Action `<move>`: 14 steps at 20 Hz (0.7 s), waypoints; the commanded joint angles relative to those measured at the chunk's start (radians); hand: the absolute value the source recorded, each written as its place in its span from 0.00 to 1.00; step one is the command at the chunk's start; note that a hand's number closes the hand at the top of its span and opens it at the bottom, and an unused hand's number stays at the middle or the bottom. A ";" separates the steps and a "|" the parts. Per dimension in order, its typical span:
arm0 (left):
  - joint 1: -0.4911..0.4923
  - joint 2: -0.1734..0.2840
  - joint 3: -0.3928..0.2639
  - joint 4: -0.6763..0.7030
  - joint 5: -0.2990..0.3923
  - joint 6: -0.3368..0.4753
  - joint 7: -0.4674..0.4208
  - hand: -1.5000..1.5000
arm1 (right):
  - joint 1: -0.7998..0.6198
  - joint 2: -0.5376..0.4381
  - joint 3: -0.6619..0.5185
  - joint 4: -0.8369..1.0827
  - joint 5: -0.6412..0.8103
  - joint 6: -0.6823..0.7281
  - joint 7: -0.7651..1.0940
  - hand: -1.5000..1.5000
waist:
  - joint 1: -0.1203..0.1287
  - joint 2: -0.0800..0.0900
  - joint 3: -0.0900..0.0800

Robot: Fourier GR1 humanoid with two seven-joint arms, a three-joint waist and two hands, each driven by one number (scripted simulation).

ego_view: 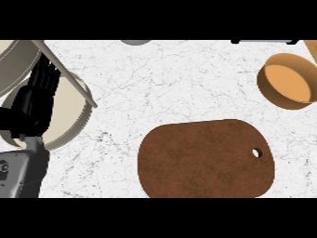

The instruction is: Pick the can from the cutting board and place it in the pot

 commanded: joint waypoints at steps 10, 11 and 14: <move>-0.014 0.013 -0.002 -0.066 0.022 -0.021 0.060 0.50 | -0.155 -0.052 -0.028 0.518 -0.011 0.073 -0.102 0.00 | 0.029 0.007 0.002; -0.021 0.017 0.004 0.005 0.009 -0.031 0.004 0.50 | -0.191 -0.107 -0.032 0.547 -0.018 0.155 -0.127 0.00 | 0.029 0.014 0.002; -0.060 0.018 0.023 0.029 0.028 -0.035 0.004 0.50 | -0.182 -0.080 -0.020 0.577 -0.017 0.120 -0.246 0.00 | 0.022 0.012 0.002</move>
